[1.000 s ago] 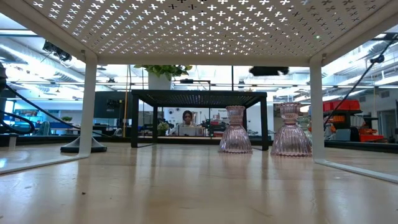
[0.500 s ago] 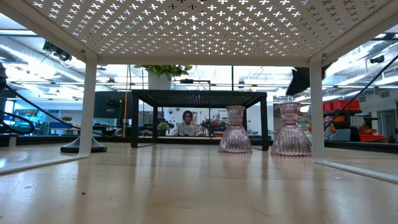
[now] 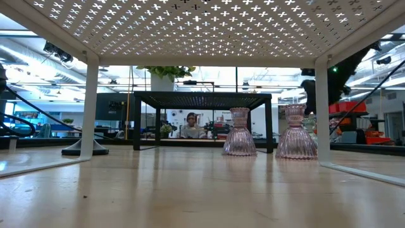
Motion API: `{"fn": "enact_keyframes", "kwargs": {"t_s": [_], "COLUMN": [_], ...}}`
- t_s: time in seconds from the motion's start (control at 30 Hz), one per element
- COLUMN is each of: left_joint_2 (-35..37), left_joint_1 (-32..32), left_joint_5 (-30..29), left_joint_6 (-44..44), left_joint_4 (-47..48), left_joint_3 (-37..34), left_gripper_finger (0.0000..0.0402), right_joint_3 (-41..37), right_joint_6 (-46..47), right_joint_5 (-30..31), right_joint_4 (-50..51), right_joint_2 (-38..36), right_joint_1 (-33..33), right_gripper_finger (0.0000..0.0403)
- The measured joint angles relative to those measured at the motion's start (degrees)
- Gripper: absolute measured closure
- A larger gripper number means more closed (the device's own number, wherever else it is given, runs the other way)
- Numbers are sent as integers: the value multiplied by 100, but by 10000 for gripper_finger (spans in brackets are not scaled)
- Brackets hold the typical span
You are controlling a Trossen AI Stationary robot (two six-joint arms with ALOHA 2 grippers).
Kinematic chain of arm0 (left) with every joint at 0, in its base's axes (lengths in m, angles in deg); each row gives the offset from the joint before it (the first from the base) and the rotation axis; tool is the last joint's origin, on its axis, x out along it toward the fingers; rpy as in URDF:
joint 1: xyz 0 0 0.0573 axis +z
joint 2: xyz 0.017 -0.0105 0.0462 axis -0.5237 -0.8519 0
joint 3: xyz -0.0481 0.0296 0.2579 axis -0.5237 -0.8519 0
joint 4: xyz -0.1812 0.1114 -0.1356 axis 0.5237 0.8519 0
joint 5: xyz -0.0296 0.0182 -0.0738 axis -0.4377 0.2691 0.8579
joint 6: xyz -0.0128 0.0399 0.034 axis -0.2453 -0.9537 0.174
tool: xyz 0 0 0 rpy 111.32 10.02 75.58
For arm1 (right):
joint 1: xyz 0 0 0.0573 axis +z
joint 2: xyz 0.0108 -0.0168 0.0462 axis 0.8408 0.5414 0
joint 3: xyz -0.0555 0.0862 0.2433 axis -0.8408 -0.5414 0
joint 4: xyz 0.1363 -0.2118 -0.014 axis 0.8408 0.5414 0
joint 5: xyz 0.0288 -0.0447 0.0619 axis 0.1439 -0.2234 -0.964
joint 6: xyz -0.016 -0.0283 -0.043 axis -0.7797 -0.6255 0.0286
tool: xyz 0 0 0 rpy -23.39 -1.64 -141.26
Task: Pick & Place candle stick holders
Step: Put the small green glass candle holder on the white shelf
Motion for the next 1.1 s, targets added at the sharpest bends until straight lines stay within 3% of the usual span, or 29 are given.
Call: {"fn": "enact_keyframes", "kwargs": {"t_s": [0.67,1.1], "left_joint_2": [0,-2], "left_joint_1": [6,7], "left_joint_5": [-2,-2], "left_joint_6": [-4,0], "left_joint_4": [-2,-2], "left_joint_3": [0,-1], "left_gripper_finger": [179,179], "right_joint_3": [-890,-1256], "right_joint_6": [339,446], "right_joint_5": [190,273], "right_joint_4": [-1256,-2220], "right_joint_2": [13,146], "right_joint_1": [-2,-13], "right_gripper_finger": [96,93]}}
